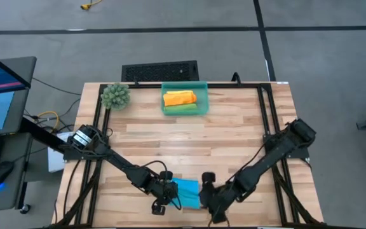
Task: Roll microfiber towels into tight, uniform cylinder then place into a basket
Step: Roll the blue towel
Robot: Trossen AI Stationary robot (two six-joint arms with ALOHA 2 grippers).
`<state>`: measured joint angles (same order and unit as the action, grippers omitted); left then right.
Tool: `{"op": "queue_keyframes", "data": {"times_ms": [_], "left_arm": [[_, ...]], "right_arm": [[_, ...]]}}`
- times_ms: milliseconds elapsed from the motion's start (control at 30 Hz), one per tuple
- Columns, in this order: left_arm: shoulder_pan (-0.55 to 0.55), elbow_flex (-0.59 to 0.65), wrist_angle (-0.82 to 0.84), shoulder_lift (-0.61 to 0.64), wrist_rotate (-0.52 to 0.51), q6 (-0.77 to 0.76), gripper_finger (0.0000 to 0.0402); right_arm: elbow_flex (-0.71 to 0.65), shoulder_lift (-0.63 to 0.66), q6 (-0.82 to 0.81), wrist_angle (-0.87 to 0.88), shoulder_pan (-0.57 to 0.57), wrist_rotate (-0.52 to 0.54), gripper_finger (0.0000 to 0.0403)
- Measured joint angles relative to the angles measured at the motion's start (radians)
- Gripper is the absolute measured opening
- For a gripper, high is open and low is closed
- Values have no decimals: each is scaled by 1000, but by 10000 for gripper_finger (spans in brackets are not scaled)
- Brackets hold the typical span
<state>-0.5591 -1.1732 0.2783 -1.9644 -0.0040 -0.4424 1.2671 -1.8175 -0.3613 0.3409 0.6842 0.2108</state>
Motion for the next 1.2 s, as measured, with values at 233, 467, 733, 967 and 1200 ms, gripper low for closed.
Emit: {"op": "queue_keyframes", "data": {"times_ms": [233, 467, 733, 967, 1200], "left_arm": [[5, 0, 0, 0, 19, -13, 110], [5, 0, -2, 0, 22, -13, 110], [5, 0, -1, 0, 24, -11, 110], [5, 0, 0, 0, 25, -14, 110], [12, 0, 0, 0, 35, -15, 110]], "right_arm": [[1, -104, 161, -175, 35, 23, 239], [2, -157, 182, -233, 13, 50, 229], [1, -205, 209, -239, 22, 29, 216], [2, -218, 24, -175, -28, 63, 199], [2, -253, -2, -167, -75, 4, 182]]}}
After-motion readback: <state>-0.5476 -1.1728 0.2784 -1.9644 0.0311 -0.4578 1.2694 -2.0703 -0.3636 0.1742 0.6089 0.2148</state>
